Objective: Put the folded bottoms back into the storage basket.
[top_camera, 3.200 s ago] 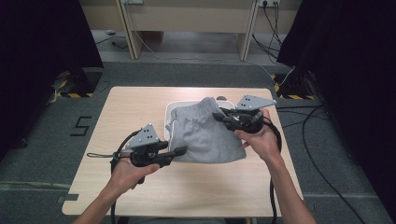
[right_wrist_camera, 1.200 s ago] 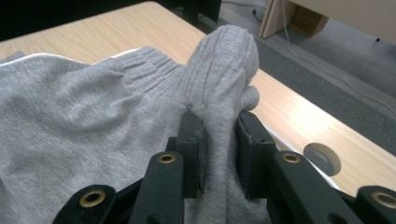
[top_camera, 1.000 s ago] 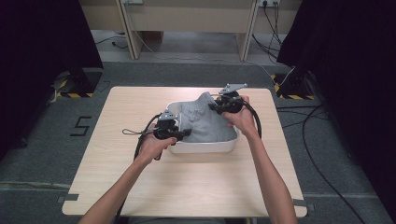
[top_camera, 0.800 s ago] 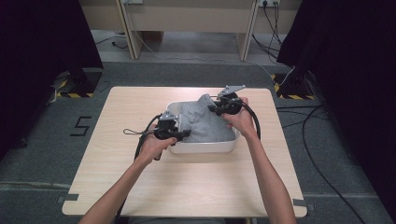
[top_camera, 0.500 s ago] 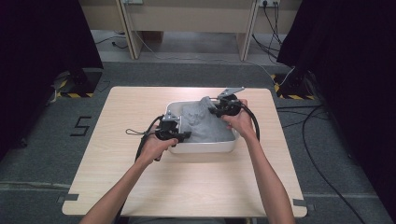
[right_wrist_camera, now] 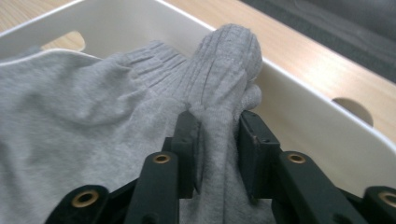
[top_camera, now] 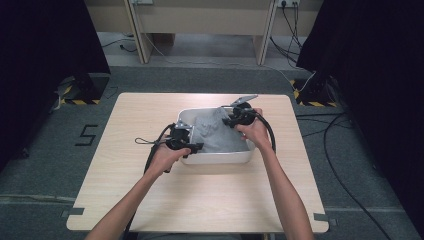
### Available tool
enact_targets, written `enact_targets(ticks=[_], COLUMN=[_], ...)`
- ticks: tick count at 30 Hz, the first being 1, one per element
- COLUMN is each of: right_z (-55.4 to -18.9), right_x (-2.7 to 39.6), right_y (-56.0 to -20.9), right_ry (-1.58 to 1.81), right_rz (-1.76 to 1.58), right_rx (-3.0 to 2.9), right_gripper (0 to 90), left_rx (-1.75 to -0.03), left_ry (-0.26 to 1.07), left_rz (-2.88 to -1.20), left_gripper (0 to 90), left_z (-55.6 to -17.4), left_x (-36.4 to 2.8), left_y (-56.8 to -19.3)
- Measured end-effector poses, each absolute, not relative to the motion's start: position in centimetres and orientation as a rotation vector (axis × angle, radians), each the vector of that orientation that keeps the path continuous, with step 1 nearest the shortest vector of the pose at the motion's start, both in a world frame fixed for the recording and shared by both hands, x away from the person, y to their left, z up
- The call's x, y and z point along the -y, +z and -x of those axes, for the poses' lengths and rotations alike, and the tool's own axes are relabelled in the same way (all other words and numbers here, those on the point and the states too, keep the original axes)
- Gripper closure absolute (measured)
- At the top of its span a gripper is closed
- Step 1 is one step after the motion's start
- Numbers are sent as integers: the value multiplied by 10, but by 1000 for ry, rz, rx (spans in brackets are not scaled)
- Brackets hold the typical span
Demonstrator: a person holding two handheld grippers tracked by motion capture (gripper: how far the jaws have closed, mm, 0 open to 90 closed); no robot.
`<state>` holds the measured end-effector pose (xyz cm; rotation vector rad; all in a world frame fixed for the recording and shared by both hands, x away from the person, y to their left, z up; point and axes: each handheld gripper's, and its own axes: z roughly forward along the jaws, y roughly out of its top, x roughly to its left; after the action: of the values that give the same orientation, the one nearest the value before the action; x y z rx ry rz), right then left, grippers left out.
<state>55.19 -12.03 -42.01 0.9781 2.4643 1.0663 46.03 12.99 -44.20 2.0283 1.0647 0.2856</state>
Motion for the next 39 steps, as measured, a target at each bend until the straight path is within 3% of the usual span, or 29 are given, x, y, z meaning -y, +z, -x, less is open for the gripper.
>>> enact_targets(ticks=[4,7,18,39], right_z=[-552,-553,-547,-513], right_x=[118,122,123,125], right_y=[-423,-421,-414,-387], right_ry=[962,975,963,1062], right_rz=[-1011,-1036,-991,-917], right_rx=[-2498,-2462,-2429,-2382], right_gripper=[511,480,443,334], left_rx=[-1054,-1036,-999,-1037], left_ry=[330,369,375,384], left_rz=[-2011,-2001,-1991,-1918], left_gripper=[453,433,437,232], left_z=[-458,-455,-448,-432], left_x=[-132,-133,-132,-151], left_y=[-435,-427,-420,-409])
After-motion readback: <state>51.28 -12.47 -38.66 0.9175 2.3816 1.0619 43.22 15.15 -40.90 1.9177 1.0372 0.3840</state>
